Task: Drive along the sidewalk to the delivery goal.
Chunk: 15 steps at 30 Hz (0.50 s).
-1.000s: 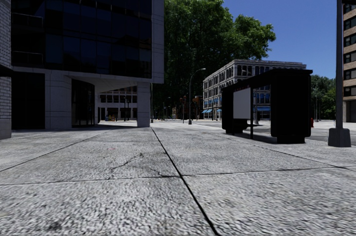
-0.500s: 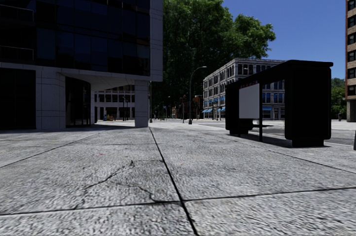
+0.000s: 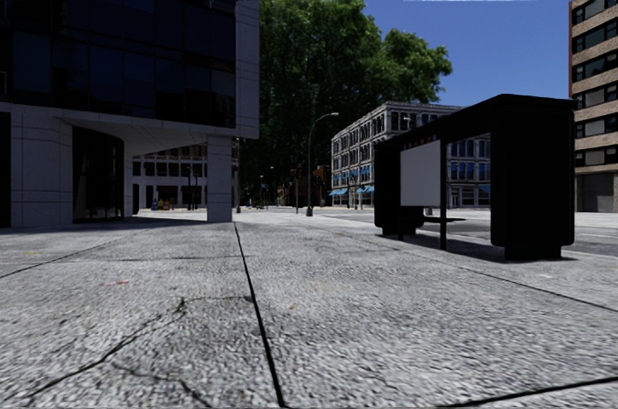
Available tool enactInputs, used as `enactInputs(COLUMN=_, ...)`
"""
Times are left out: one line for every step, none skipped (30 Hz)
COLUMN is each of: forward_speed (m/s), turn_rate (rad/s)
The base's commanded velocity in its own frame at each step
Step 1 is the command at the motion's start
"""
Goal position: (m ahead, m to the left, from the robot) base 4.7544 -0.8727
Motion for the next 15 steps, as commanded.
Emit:
enactInputs(forward_speed=1.39, turn_rate=-0.30)
enactInputs(forward_speed=1.39, turn_rate=-0.30)
enactInputs(forward_speed=1.39, turn_rate=-0.30)
enactInputs(forward_speed=1.39, turn_rate=-0.30)
enactInputs(forward_speed=1.39, turn_rate=-0.30)
enactInputs(forward_speed=1.39, turn_rate=-0.30)
enactInputs(forward_speed=1.39, turn_rate=-0.30)
enactInputs(forward_speed=1.39, turn_rate=-0.30)
enactInputs(forward_speed=1.39, turn_rate=-0.30)
enactInputs(forward_speed=1.37, turn_rate=-0.30)
enactInputs(forward_speed=1.37, turn_rate=-0.30)
enactInputs(forward_speed=1.37, turn_rate=-0.30)
enactInputs(forward_speed=1.37, turn_rate=-0.30)
enactInputs(forward_speed=1.37, turn_rate=-0.30)
enactInputs(forward_speed=1.37, turn_rate=-0.30)
